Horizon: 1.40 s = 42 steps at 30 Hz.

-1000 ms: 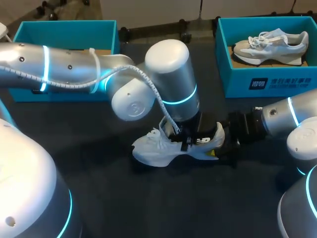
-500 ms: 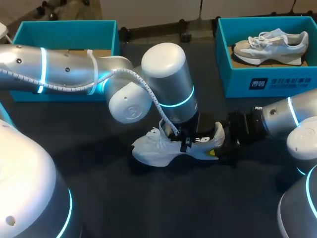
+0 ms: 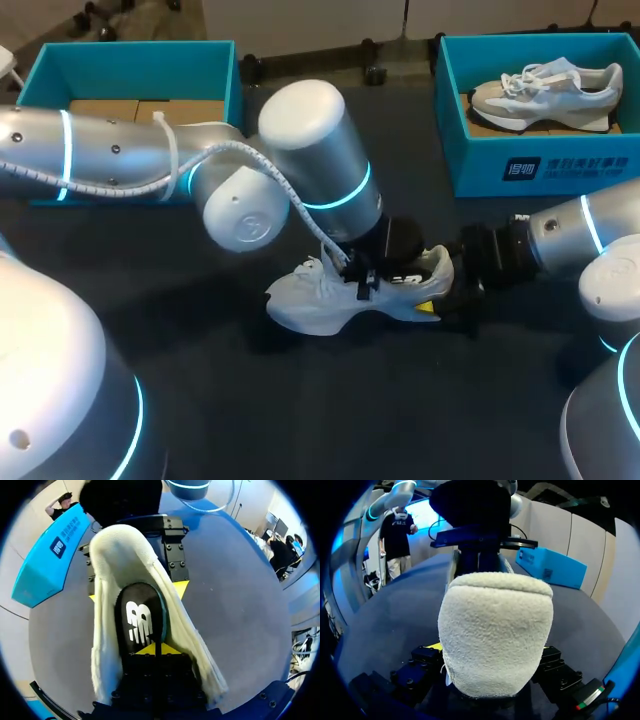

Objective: Take the shoe out of the shoebox, open the shoe tongue, remove and reinsert the insole, then place the shoe into the shoebox

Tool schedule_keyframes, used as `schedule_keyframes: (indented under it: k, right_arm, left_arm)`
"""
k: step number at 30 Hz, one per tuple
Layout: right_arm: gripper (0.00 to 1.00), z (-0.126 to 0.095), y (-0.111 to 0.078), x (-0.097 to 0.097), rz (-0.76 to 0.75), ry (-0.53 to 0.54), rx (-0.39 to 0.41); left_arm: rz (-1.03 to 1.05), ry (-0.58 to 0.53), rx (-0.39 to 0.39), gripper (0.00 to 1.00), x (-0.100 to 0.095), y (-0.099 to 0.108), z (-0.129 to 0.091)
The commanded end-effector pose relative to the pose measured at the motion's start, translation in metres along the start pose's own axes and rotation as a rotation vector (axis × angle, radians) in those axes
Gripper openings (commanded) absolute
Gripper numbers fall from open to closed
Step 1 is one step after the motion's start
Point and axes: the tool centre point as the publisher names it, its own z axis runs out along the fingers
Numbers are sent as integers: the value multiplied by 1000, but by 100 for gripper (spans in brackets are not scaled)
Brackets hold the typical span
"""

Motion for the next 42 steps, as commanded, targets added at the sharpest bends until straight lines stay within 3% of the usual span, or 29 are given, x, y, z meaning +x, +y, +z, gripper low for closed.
schedule_keyframes:
  k: [1, 18, 42]
  right_arm:
    - [0, -1, 0, 1, 0, -2, 4]
    - [0, -1, 0, 1, 0, -2, 4]
    - [0, -1, 0, 1, 0, -2, 4]
  left_arm:
    - [-4, 9, 7, 0, -2, 9, -15]
    - [-57, 89, 105, 0, -6, 10, -40]
    - [-27, 48, 218, 0, -7, -33, -78]
